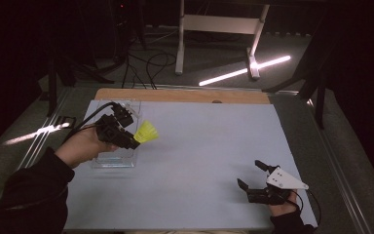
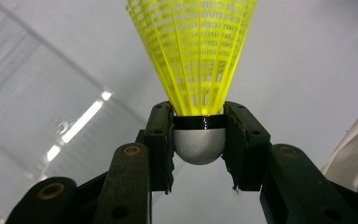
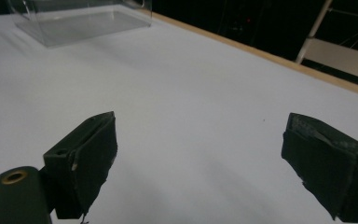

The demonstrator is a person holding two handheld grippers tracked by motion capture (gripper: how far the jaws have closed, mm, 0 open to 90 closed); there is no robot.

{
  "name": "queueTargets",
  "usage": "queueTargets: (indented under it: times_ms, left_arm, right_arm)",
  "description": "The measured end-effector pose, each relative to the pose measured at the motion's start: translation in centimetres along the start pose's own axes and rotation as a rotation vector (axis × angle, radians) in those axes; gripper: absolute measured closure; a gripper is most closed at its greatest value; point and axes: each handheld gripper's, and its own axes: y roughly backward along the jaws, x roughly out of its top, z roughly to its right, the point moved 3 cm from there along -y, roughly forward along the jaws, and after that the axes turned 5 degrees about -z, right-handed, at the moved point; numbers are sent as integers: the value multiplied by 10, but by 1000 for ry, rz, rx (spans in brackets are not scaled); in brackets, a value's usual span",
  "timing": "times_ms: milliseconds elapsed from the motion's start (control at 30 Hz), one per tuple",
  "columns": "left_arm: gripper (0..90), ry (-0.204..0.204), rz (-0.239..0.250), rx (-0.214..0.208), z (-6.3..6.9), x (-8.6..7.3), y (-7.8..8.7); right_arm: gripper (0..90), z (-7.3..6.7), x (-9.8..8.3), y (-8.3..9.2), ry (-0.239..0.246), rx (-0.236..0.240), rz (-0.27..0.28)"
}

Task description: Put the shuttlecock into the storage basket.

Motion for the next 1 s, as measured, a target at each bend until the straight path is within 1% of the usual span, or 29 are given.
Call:
queueTargets:
  times_ms: [33,100,233,433,600,667,700,767,800,867,1000]
  left_arm:
    - [656,2,0,0,-2,-2,2]
    - [656,23,1,16,-7,-5,8]
    - [656,43,11,24,-16,-12,18]
    - [656,84,24,37,-31,-23,30]
    - [656,109,25,52,-41,-30,39]
    - [656,123,33,56,-44,-32,42]
    - [656,119,30,60,-45,-34,44]
    - [656,135,36,62,-48,-36,47]
    - [656,133,33,67,-50,-38,48]
    - [656,147,38,69,-53,-41,51]
    - [656,165,39,78,-58,-47,53]
  right_arm:
    - [106,1,0,1,2,-5,1]
    - [106,0,0,0,-1,-4,0]
    - [106,0,0,-1,2,3,-4]
    - [105,0,0,-1,7,4,-6]
    - [102,0,1,0,-2,-7,2]
    - [102,0,1,0,-2,-4,6]
    - [101,0,1,0,1,-3,7]
    - [97,0,1,0,-1,-1,8]
    - [97,0,1,0,-2,0,8]
    - [97,1,1,0,-4,1,7]
    - [96,0,0,0,-11,14,4]
